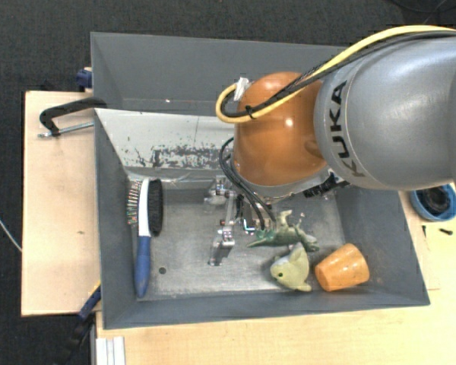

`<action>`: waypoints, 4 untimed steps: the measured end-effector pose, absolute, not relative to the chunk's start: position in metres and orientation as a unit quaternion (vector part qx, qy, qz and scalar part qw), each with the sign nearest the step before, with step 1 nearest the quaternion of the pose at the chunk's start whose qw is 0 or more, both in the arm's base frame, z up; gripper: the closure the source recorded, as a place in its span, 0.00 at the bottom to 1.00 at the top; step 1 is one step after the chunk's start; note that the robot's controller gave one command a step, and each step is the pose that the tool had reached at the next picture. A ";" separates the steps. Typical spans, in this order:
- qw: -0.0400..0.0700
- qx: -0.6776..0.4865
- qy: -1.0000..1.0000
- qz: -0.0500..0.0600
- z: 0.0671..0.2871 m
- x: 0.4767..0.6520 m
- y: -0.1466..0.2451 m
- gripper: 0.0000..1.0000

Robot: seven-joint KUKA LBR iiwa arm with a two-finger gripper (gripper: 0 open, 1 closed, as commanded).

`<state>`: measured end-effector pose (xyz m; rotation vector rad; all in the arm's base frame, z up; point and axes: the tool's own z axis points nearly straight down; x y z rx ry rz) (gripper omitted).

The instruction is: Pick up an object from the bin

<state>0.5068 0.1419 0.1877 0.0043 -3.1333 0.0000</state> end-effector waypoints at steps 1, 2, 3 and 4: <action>0.002 0.070 -0.998 0.001 0.146 0.513 0.081 0.00; 0.003 0.112 -0.994 0.001 0.077 0.521 0.015 0.00; 0.000 0.114 -0.993 -0.001 0.081 0.522 0.019 1.00; -0.008 0.203 -0.979 0.000 0.203 0.582 0.033 1.00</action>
Offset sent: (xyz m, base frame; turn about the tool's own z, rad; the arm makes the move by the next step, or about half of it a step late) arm 0.0058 -0.0586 -0.0404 -0.1408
